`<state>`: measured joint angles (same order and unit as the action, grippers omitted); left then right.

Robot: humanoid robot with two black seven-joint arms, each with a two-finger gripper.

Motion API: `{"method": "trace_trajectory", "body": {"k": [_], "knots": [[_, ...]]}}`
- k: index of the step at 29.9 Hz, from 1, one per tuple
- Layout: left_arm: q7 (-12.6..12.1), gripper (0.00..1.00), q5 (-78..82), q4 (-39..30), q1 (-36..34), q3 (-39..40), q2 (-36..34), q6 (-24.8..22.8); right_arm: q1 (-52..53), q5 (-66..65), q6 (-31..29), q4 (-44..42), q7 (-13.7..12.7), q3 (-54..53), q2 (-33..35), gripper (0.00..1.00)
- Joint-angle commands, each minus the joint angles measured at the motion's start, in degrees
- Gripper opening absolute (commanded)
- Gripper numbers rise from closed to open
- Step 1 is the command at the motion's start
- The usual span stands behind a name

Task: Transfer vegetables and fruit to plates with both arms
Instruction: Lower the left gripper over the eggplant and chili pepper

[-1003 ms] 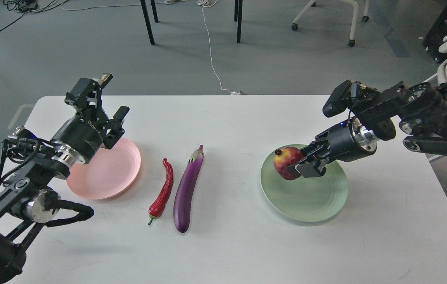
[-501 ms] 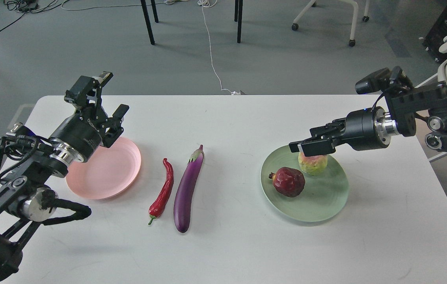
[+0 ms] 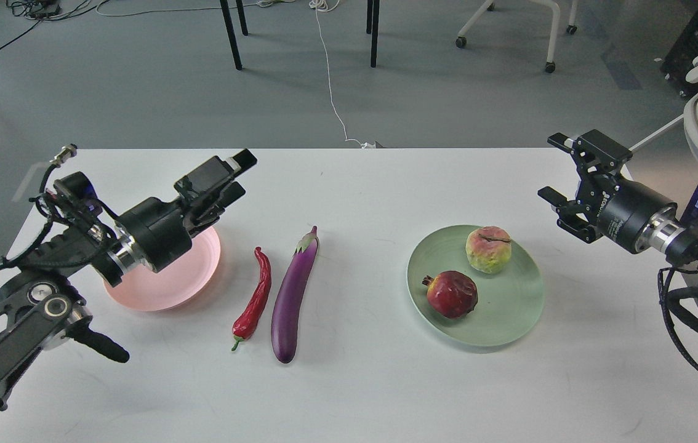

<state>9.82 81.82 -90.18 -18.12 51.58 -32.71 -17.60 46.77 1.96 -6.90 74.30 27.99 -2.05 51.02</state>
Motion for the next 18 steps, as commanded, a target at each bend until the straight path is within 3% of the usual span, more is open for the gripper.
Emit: {"method": "trace_trajectory", "body": {"k": [1,3,6,9,13,18], "knots": [[-0.9,0.98,11.2,-0.2,-7.3,-8.5,-0.1,-1.8,-5.5,5.1,-1.7,-2.4,0.0,-6.1,-0.6,0.99],[-1.9,0.98,13.5,0.4,-13.4,-15.2,-0.2,-2.5,-7.5,7.2,-4.4,-4.6,0.0,-9.4,-1.7,0.99],[-6.0,0.98,14.5,3.2,-22.3,-25.3,-0.1,-3.7,-8.0,10.5,-5.8,-7.1,0.0,-11.2,-3.5,0.99],[-8.6,0.98,14.5,6.6,-29.6,-33.7,0.4,-4.4,-8.0,10.9,-6.0,-8.0,0.0,-11.1,-3.9,0.99],[-10.5,0.98,15.9,10.9,-35.2,-39.4,2.3,-5.4,-8.1,10.9,-6.1,-8.0,0.0,-11.1,-3.9,0.99],[-10.5,0.96,20.6,16.8,-36.4,-41.4,5.2,-7.4,-8.1,10.8,-6.3,-8.0,0.0,-11.1,-3.8,0.99]]}}
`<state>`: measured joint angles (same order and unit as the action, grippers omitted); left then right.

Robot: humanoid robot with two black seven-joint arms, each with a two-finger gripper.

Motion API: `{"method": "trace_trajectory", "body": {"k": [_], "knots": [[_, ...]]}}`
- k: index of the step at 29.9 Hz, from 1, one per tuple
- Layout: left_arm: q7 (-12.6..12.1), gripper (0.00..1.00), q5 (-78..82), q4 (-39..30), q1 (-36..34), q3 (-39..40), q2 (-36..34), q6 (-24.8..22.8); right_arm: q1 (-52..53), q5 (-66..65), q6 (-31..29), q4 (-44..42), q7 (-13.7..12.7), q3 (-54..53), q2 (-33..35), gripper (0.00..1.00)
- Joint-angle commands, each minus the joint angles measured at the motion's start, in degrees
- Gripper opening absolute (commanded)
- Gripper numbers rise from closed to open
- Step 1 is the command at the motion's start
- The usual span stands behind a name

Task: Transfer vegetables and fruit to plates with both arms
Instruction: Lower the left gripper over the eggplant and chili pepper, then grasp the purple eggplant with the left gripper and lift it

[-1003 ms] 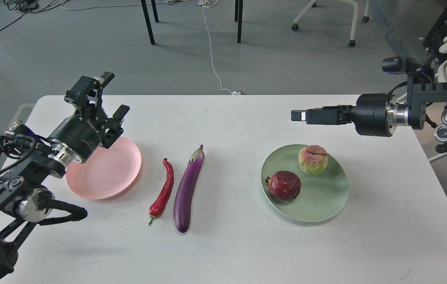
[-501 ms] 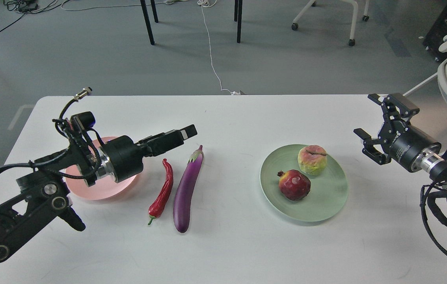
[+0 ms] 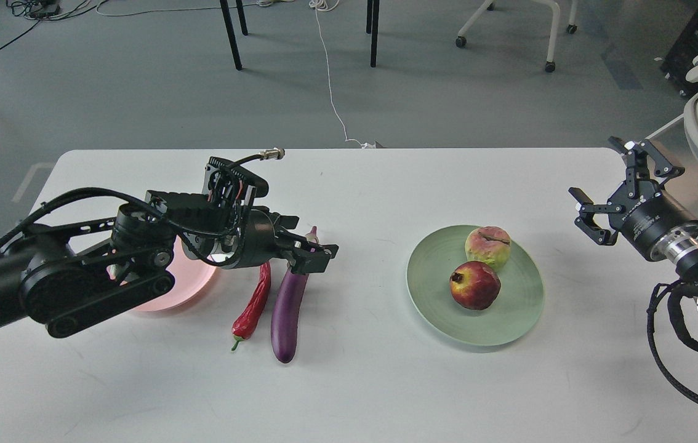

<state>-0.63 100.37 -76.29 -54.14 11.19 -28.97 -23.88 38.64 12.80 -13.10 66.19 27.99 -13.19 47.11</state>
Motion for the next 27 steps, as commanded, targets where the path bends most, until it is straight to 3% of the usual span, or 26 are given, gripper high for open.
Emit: {"method": "trace_trajectory", "body": {"k": [1,8,21,23,27], "knots": [[-0.2,0.95,2.0,3.5,-0.3,-1.3,2.2,-1.3,-0.1,-0.1,-0.1,0.1,0.0,0.0,0.1,0.99],[-1.6,0.88,2.1,5.3,1.5,-1.5,4.1,-1.3,-0.1,-0.2,-0.1,0.1,0.0,0.0,0.1,0.99],[-1.9,0.73,2.1,7.6,6.0,-1.5,4.8,-1.3,-0.5,-0.2,-0.2,0.1,0.0,-0.3,0.7,0.99],[-1.8,0.62,2.0,7.6,6.1,-1.5,5.0,-1.3,-0.7,-0.2,-0.2,0.1,0.0,-0.3,0.7,0.99],[-2.0,0.23,1.7,7.6,6.4,-1.3,5.1,-1.3,-0.8,-0.2,-0.1,0.0,0.0,-0.3,0.7,0.99]]}}
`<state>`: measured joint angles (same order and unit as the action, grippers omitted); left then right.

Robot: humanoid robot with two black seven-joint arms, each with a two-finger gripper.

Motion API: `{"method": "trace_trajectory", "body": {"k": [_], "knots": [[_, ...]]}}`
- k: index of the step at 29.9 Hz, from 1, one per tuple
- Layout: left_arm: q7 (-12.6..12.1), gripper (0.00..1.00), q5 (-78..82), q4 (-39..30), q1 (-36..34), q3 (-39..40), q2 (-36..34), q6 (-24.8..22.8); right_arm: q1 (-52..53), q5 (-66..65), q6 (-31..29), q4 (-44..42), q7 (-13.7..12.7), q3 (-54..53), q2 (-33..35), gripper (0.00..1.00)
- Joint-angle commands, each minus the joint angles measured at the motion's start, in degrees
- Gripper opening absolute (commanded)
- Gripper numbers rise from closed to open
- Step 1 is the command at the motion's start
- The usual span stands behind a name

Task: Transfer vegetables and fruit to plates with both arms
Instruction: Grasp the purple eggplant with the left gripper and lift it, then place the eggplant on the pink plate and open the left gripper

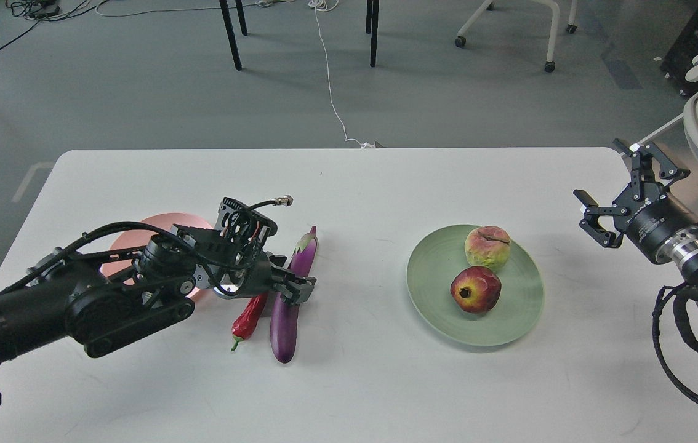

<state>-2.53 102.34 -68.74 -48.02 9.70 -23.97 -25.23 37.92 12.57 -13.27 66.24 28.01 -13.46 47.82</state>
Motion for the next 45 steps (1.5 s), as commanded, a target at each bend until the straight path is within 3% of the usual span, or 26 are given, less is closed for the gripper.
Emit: {"method": "trace_trajectory", "body": {"k": [1,4,11,15,19,23,26,29,33,36,41,45], "knots": [[-0.4,0.20,-0.5,-0.1,0.2,0.1,0.1,0.0,0.0,-0.1,0.1,-0.1,0.0,0.0,0.0,0.99],[-2.0,0.14,-1.6,-1.1,0.2,0.9,-0.5,0.0,-0.1,-0.1,0.2,-0.1,0.0,0.0,-0.1,0.99],[-3.5,0.14,-15.8,-6.9,-4.7,2.9,-7.3,-1.0,-0.1,-0.3,0.2,-0.4,0.0,0.1,-0.2,0.99],[-1.6,0.14,-18.1,-7.1,-8.6,3.0,-13.8,-2.8,-0.1,-0.3,0.2,-0.4,0.0,0.3,-0.5,0.99],[3.7,0.15,-17.3,-5.8,-9.1,2.0,-19.9,-2.8,-0.1,-0.3,0.2,-0.4,0.0,0.3,-0.7,0.99],[6.5,0.17,-15.0,-1.4,-6.7,0.8,-24.3,-2.8,-0.3,-0.4,0.2,-0.4,0.0,0.3,-0.8,0.99],[9.1,0.24,-12.9,1.6,-3.7,0.5,-25.0,-2.8,-0.3,-0.4,0.1,-0.3,0.0,0.3,-0.8,0.99],[10.0,0.35,-11.9,5.6,-2.7,0.4,-24.7,-0.8,-0.3,-0.4,0.1,-0.3,0.0,0.3,-0.8,0.99],[11.1,0.65,-11.9,7.9,-2.2,0.4,-24.7,-0.3,-0.2,-0.4,0.1,-0.3,0.0,0.3,-0.8,0.99],[11.2,0.80,-12.0,7.6,-1.9,0.4,-25.1,-0.3,-0.3,-0.4,0.1,-0.2,0.0,0.3,-0.8,0.99],[11.2,0.88,-12.1,5.4,-2.7,1.0,-25.7,-0.3,-0.3,-0.4,0.1,-0.1,0.0,0.3,-0.8,0.99],[11.1,0.88,-12.1,-1.1,-7.5,1.5,-25.6,-0.3,-0.3,-0.4,0.0,-0.2,0.0,0.3,-0.8,0.99]]}}
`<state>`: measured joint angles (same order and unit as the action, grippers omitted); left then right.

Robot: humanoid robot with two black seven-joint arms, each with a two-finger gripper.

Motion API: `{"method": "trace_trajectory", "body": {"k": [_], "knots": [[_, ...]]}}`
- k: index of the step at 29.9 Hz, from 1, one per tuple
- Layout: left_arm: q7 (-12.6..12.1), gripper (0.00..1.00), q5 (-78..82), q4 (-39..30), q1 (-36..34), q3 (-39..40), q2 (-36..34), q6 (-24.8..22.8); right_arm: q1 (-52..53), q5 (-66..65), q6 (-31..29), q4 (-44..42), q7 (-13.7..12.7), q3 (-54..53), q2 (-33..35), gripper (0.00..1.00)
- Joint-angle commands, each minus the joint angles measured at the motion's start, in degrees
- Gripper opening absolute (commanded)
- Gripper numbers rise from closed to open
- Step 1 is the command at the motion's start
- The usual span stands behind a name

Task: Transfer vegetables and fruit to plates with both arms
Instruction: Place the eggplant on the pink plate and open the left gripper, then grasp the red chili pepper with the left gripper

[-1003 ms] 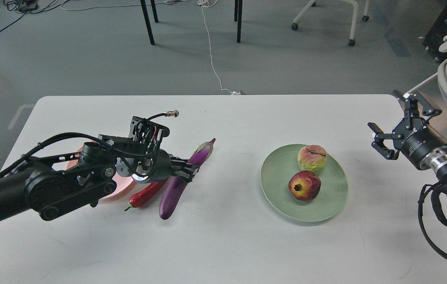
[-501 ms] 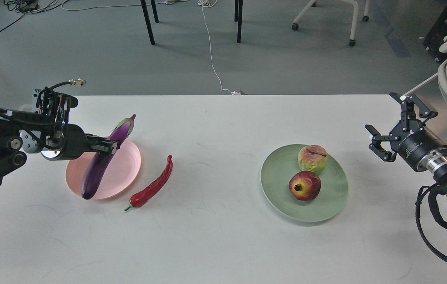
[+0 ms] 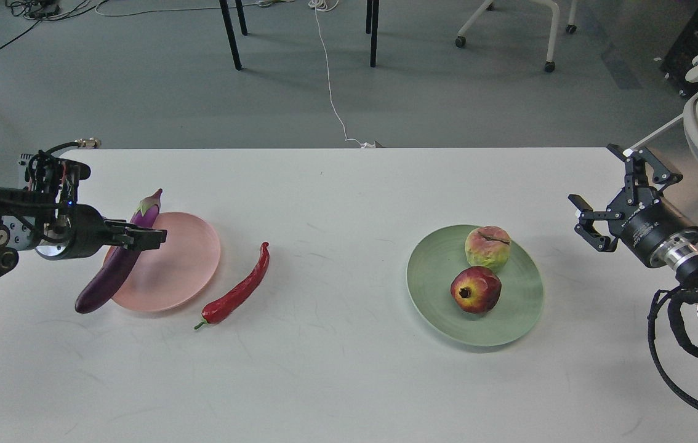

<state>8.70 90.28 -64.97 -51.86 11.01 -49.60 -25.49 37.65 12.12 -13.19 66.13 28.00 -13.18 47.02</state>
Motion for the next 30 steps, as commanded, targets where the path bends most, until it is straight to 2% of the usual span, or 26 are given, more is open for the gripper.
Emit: {"method": "trace_trajectory", "body": {"k": [1,5,7,9,18,30], "knots": [[-0.4,0.88,0.0,-7.3,-4.9,0.1,0.0,0.0,0.0,0.0,-0.1,-0.1,0.0,0.0,0.0,0.99],[-3.0,0.88,0.2,-15.8,-6.2,0.0,1.6,0.0,-0.3,0.0,-0.1,-0.1,0.0,0.1,0.0,0.99],[-5.8,0.88,0.6,-17.9,-5.4,-0.5,4.1,0.0,-0.3,0.0,-0.1,0.0,0.0,0.1,0.0,0.99],[-6.8,0.88,1.2,-18.4,-4.3,-1.3,6.7,-0.1,-0.4,0.0,0.0,0.0,0.0,0.1,0.0,0.99],[-6.9,0.88,9.0,-16.4,1.7,-3.2,10.6,0.1,-1.7,0.0,-0.1,0.0,0.0,0.0,0.2,0.99],[-6.8,0.82,10.3,-12.4,2.5,-3.4,11.7,1.1,-2.0,-0.1,-0.1,0.0,0.0,0.0,0.1,0.99]]}}
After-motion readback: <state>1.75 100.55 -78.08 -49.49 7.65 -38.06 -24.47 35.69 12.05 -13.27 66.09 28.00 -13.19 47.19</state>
